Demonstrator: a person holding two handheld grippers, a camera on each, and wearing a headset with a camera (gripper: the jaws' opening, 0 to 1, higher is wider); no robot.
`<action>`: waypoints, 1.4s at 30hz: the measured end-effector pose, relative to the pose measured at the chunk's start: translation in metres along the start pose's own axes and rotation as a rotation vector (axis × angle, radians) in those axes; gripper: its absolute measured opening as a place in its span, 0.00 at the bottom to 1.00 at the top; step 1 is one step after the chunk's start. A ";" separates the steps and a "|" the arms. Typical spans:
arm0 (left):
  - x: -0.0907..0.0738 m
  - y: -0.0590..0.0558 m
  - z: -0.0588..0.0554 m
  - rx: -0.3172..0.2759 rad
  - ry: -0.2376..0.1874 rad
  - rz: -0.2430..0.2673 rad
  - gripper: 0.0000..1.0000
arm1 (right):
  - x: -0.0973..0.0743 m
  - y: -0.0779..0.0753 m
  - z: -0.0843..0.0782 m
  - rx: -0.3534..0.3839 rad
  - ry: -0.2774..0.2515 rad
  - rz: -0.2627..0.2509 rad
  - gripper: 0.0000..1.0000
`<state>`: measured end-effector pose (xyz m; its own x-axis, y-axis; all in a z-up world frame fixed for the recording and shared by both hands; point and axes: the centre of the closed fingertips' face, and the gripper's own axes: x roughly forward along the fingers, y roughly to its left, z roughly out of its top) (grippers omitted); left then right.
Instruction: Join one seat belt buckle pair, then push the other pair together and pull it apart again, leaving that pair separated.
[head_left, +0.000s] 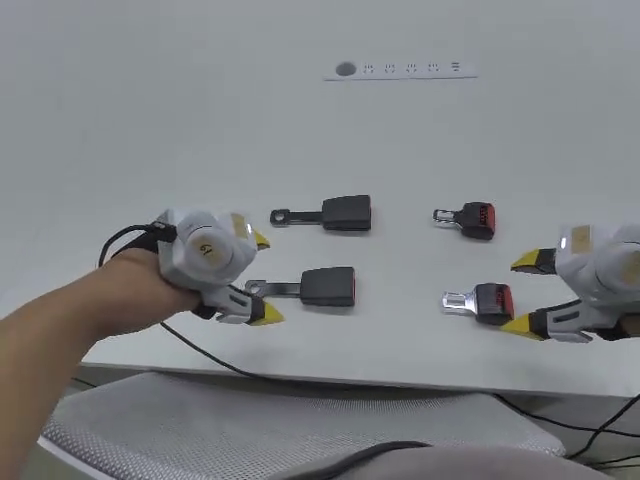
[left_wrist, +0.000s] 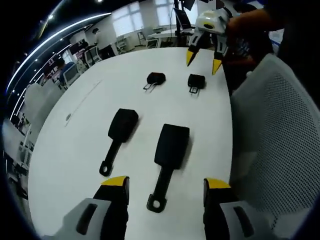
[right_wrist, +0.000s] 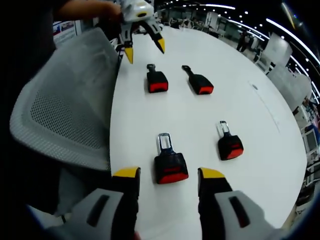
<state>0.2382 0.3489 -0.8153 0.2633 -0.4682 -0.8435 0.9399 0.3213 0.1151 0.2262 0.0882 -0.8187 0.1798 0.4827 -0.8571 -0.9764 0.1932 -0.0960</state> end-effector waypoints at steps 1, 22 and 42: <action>0.004 -0.001 0.001 0.009 0.002 -0.009 0.60 | 0.002 0.001 -0.001 -0.002 0.009 0.011 0.46; 0.056 -0.013 0.017 0.105 0.055 -0.142 0.40 | 0.030 0.002 -0.017 -0.077 0.075 0.099 0.39; 0.059 -0.009 0.018 0.217 0.089 -0.141 0.32 | 0.036 -0.001 -0.008 -0.072 0.094 0.093 0.33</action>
<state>0.2488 0.3039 -0.8564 0.1150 -0.4183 -0.9010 0.9931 0.0692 0.0946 0.2326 0.0982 -0.8537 0.0795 0.4130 -0.9073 -0.9950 0.0880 -0.0471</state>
